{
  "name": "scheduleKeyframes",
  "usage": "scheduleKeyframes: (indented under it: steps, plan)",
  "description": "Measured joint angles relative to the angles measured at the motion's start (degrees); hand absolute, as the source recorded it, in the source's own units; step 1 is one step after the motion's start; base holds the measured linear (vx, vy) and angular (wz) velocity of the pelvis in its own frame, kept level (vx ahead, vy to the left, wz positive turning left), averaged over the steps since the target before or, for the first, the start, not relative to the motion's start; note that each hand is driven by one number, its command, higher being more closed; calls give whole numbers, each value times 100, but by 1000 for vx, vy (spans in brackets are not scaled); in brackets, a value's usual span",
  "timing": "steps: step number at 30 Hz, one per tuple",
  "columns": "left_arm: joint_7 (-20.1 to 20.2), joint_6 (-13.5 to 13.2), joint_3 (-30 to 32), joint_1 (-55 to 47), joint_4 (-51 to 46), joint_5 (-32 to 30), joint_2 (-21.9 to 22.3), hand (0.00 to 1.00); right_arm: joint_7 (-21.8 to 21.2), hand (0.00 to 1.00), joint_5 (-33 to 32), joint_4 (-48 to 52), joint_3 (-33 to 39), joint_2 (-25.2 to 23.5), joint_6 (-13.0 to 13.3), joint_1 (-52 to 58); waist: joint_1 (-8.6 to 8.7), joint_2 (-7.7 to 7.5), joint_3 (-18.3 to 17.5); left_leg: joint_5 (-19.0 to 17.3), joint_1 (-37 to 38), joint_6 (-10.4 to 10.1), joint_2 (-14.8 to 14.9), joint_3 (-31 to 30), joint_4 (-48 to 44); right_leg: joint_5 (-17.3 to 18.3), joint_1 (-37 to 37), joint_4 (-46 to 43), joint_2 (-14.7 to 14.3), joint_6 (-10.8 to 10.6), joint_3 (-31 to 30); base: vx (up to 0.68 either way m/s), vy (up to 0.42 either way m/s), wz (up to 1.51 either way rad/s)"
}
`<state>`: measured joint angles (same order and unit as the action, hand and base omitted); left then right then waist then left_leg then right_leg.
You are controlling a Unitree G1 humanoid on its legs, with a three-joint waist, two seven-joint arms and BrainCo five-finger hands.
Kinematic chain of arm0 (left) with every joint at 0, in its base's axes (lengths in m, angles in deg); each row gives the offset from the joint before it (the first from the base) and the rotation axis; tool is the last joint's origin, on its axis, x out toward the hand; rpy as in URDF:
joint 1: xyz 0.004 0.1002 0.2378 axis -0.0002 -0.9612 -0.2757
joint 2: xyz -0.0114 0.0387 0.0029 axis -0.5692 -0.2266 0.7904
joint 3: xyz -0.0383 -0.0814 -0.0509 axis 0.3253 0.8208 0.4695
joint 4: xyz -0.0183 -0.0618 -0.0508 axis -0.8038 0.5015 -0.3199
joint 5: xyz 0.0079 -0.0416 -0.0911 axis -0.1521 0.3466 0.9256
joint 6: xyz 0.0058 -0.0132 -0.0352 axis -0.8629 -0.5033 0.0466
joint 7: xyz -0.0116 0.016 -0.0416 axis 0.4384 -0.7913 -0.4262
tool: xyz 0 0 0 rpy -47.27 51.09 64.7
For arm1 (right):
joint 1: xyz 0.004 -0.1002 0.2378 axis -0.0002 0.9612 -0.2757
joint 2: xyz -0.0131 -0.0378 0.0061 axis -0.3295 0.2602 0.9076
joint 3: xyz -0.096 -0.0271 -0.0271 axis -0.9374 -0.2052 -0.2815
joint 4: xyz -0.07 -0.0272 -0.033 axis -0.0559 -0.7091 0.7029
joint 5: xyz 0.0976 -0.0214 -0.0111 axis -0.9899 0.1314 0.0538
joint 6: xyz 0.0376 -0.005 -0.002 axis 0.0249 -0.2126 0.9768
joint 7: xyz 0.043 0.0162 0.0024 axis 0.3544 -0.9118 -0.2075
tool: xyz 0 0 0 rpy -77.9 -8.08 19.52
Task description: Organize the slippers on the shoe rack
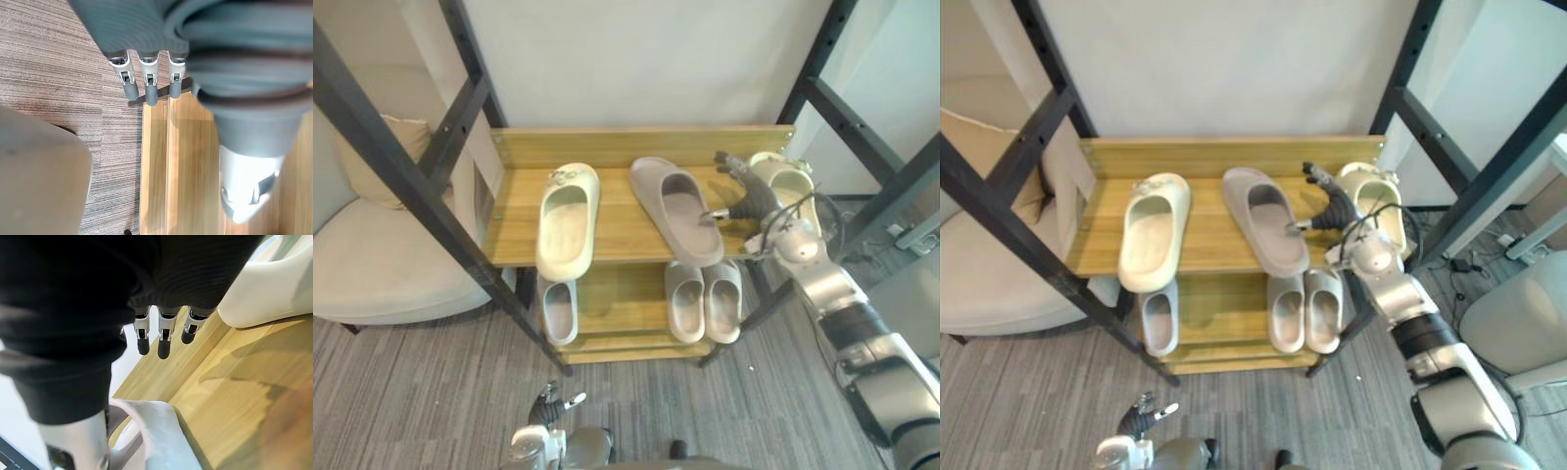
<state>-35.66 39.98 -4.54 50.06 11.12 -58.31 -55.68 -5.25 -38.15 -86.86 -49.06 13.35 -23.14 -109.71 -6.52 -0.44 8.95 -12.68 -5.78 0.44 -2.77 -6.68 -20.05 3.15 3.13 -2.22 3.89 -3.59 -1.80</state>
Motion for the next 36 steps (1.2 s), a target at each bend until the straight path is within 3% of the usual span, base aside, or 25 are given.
scheduleKeyframes:
  steps: [14,15,26,36]
  plan:
    - [-7,-90,-9,47,-86,106,28,0,20,0,251,-755,-524,-80,-165,-1149,-268,-9,78,82,-15,-6,26,-50,150,-38,-11,8,-4,42,28,4,-1,1]
    - [-8,-90,-9,50,-85,106,27,0,23,100,264,-865,-532,-144,-176,-1238,-277,-9,78,93,-7,-9,29,-58,173,-38,-9,7,-4,43,29,10,-7,7]
    - [-16,-87,-10,63,-76,112,26,0,167,100,390,-1181,-603,-535,-159,-1503,-322,-9,78,269,68,-45,56,-164,463,-190,-40,18,-44,88,86,2,-3,4]
    - [-19,-68,3,64,-50,111,-4,0,397,100,488,-1215,-88,-894,-79,-1259,-322,-14,81,486,284,-77,108,-162,839,-323,-7,34,-57,140,88,-14,-6,0]
